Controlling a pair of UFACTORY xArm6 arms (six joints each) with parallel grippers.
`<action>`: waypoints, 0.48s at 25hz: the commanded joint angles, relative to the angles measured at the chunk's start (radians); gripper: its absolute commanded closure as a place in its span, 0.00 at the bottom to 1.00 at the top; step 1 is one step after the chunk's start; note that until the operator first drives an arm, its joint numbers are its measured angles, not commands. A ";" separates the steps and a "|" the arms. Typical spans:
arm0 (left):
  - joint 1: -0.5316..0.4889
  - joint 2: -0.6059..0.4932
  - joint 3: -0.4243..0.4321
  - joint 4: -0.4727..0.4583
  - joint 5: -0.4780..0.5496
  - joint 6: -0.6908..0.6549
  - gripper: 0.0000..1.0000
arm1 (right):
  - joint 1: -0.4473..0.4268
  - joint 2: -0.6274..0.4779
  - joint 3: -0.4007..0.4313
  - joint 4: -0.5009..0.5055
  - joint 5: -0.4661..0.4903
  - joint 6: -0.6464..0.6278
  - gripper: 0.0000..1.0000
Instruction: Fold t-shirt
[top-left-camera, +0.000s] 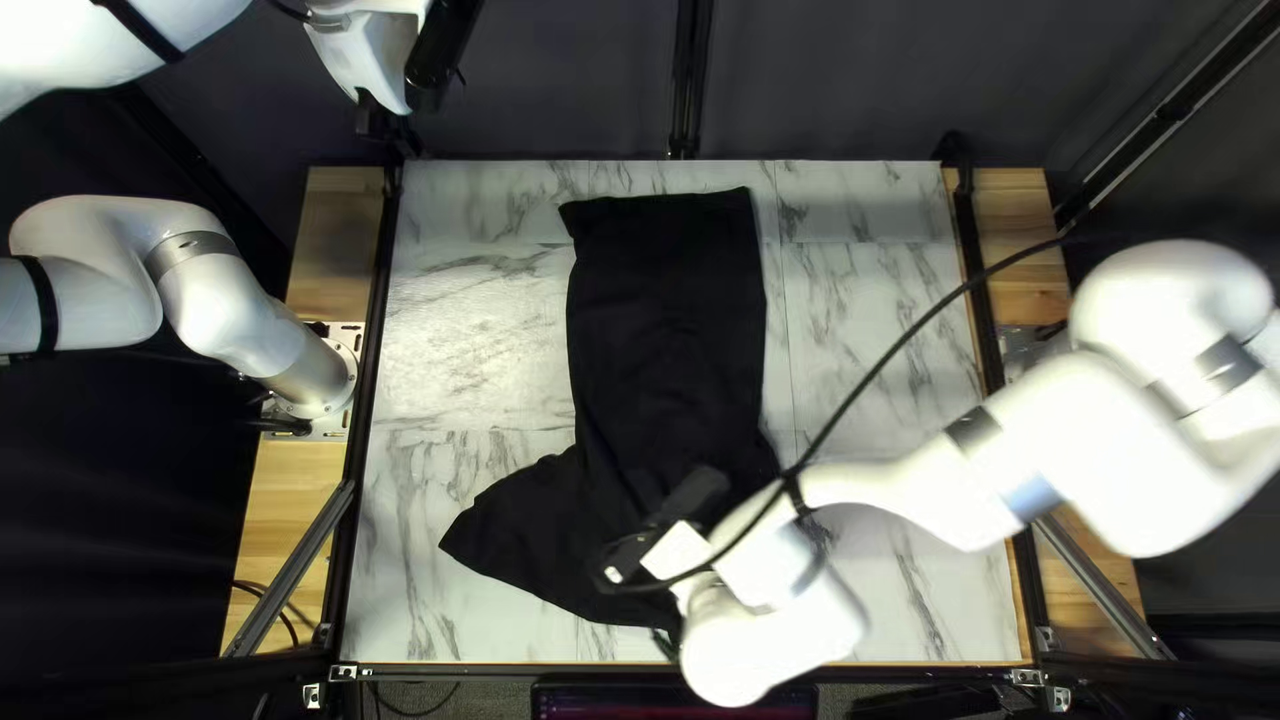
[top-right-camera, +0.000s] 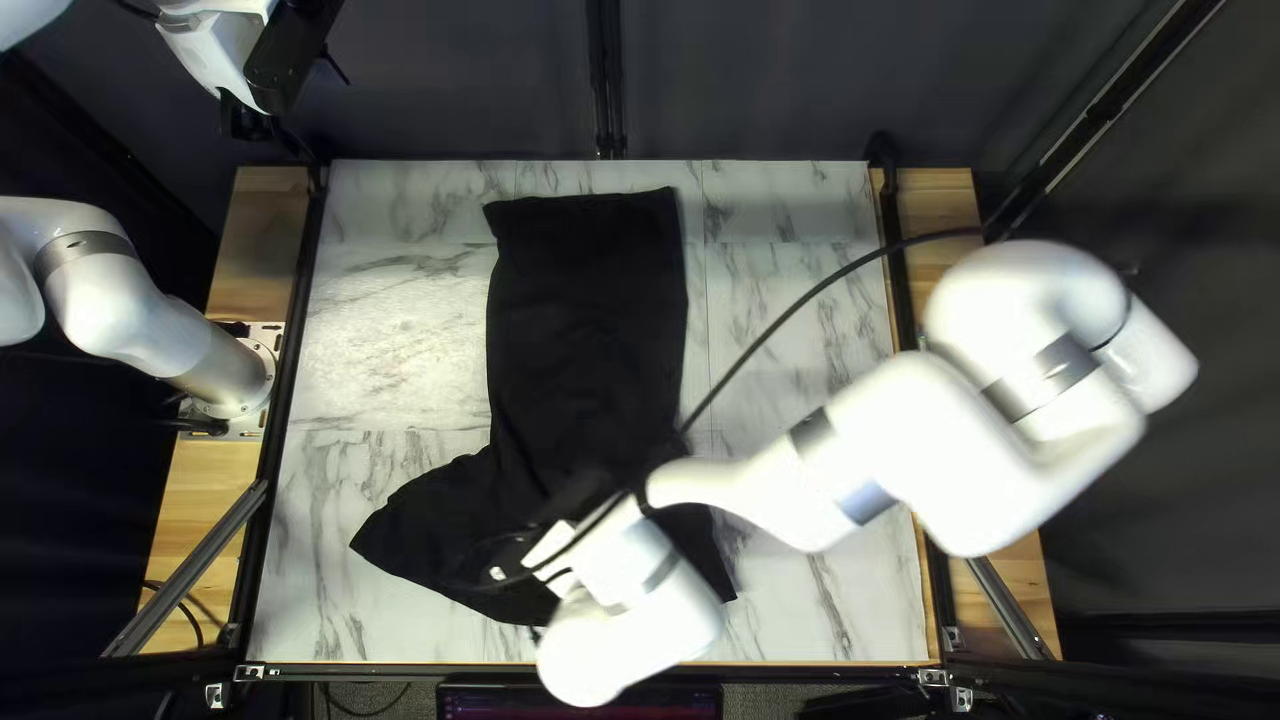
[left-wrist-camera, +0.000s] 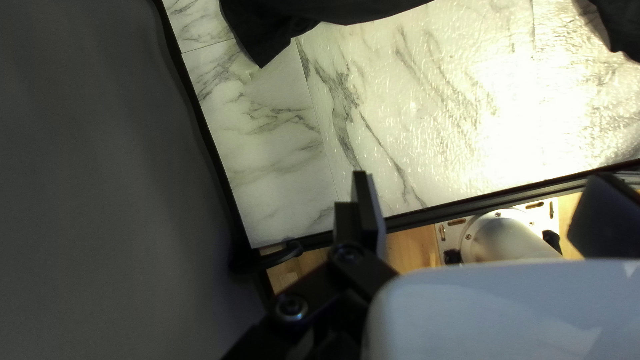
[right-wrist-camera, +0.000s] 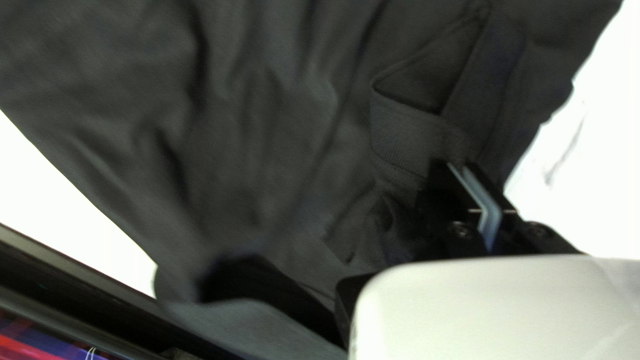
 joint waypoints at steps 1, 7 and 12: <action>0.000 0.000 0.000 0.000 0.000 0.000 0.00 | 0.010 -0.100 0.147 -0.034 -0.090 0.047 1.00; 0.000 0.000 0.000 0.000 0.000 0.000 0.00 | 0.014 -0.159 0.248 -0.049 -0.153 0.100 1.00; 0.000 0.000 0.000 0.000 0.000 0.000 0.00 | 0.013 -0.152 0.271 -0.030 -0.177 0.110 0.00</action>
